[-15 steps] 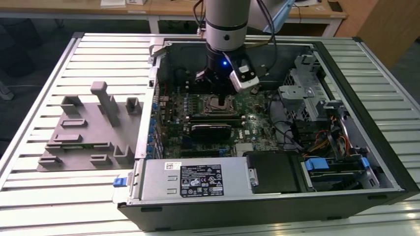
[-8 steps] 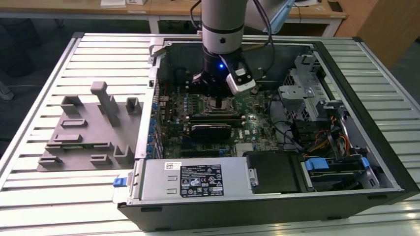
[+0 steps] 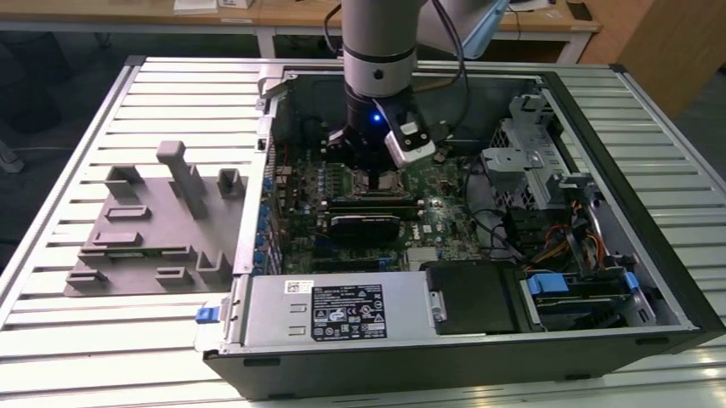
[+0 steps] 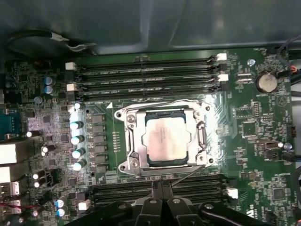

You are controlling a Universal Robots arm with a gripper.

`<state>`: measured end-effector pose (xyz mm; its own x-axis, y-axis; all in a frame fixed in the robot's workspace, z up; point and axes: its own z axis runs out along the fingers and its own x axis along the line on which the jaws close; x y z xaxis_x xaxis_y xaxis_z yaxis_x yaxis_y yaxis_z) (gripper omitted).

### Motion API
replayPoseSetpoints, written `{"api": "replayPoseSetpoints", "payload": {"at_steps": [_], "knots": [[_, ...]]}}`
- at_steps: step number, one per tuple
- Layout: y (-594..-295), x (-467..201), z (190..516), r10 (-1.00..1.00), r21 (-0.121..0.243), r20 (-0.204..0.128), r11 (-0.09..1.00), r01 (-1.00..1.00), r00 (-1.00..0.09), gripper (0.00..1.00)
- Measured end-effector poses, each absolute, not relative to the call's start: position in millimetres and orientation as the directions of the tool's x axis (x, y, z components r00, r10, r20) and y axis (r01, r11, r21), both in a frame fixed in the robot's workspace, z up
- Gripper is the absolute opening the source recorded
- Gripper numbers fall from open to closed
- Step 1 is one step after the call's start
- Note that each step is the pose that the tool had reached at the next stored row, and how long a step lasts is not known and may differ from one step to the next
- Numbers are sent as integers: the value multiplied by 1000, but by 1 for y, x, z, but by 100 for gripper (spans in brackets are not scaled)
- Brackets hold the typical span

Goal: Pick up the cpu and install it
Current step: 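Install the second cpu locking lever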

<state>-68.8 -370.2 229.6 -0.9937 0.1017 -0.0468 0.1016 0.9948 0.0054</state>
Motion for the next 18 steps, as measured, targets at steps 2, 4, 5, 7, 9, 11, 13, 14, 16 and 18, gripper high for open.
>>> {"api": "replayPoseSetpoints", "payload": {"at_steps": [2, 4, 5, 7, 9, 11, 13, 14, 16, 18], "knots": [[-371, -71, 229, 102, 5, -47, 995, 102, -994, 11], [-372, -73, 227, 102, 5, -47, 995, 102, -994, 11], [-373, -74, 227, 102, 6, -47, 995, 101, -994, 11], [-375, -75, 226, 102, 7, -47, 995, 101, -994, 11], [-377, -76, 225, 102, 11, -46, 995, 102, -994, 11], [-379, -78, 224, 103, 24, -45, 995, 102, -994, 11], [-382, -79, 224, 104, 50, -42, 994, 102, -994, 11], [-383, -80, 223, 104, 58, -41, 993, 102, -994, 11], [-385, -81, 223, 105, 77, -39, 992, 101, -994, 11], [-388, -82, 222, 106, 96, -37, 990, 102, -994, 11]]}}
